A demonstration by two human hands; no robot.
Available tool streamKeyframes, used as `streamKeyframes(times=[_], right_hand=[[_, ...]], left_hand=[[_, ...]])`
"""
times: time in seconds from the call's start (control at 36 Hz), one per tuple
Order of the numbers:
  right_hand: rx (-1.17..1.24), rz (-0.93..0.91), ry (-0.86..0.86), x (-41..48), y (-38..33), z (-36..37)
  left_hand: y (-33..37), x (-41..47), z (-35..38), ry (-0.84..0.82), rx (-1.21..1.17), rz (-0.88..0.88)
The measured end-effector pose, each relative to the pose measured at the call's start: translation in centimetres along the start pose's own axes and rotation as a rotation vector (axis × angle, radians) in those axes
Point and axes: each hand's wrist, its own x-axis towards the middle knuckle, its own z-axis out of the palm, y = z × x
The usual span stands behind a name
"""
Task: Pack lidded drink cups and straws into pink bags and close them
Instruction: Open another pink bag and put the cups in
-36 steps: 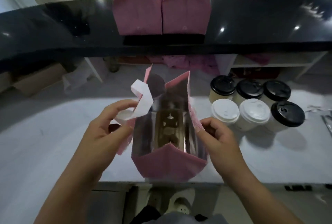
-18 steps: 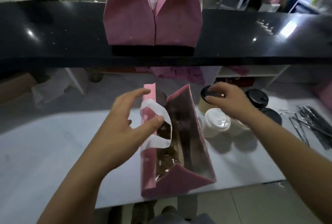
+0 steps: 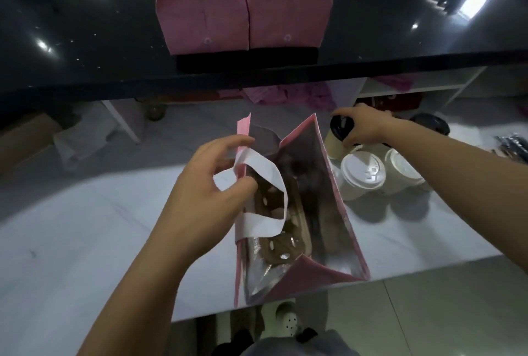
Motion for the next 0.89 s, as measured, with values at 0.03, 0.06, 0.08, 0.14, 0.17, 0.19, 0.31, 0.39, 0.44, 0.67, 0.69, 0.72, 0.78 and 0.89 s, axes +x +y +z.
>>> streamKeyframes(times=[0.03,0.06,0.08,0.14,0.17,0.19,0.31,0.39,0.44,0.67,0.69,0.72,0.78,0.89], right_hand=[[0.015,-0.012,0.044,-0.7,-0.2,-0.3],[0.030,-0.029,0.091,-1.5,-0.5,-0.6],[0.047,-0.048,0.137,-2.4,-0.8,-1.0],[0.083,-0.095,0.238,-4.8,-1.5,-2.0],[0.102,-0.124,0.297,-6.2,-1.8,-2.5],[0.124,-0.151,0.361,-7.7,-2.2,-3.0],[0.195,-0.258,0.579,-15.0,-4.5,-5.5],[0.166,-0.336,0.703,-20.9,-6.8,-6.8],[0.139,-0.400,0.723,-24.4,-8.5,-6.9],[-0.087,-0.355,0.192,-26.6,-13.4,-3.8],[-0.090,-0.315,0.098,-25.7,-13.6,-3.5],[-0.084,-0.284,0.025,-24.8,-13.8,-3.2],[-0.095,-0.251,-0.070,-23.2,-14.0,-2.4],[-0.255,-0.201,-0.052,-21.9,-15.2,-0.8]], left_hand=[[-0.2,-0.1,-0.2,0.005,-0.072,-0.020],[-0.3,-0.2,-0.3,0.007,-0.140,-0.039],[-0.5,-0.4,-0.5,0.008,-0.200,-0.048],[-0.8,-0.7,-0.7,0.011,-0.302,-0.048],[-0.9,-0.9,-0.8,0.015,-0.345,-0.049],[-1.1,-1.0,-0.8,0.020,-0.381,-0.055],[-1.9,-1.1,-1.1,0.044,-0.485,-0.104],[-2.5,-1.0,-1.3,0.052,-0.525,-0.128],[-2.9,-1.0,-1.5,0.050,-0.535,-0.129],[-4.5,-1.1,-2.5,0.014,-0.597,-0.143],[-4.6,-1.1,-2.5,0.009,-0.593,-0.132],[-4.7,-1.1,-2.7,0.005,-0.589,-0.118],[-4.8,-1.0,-2.9,-0.003,-0.588,-0.088],[-5.1,-0.8,-3.3,-0.019,-0.617,-0.069]])
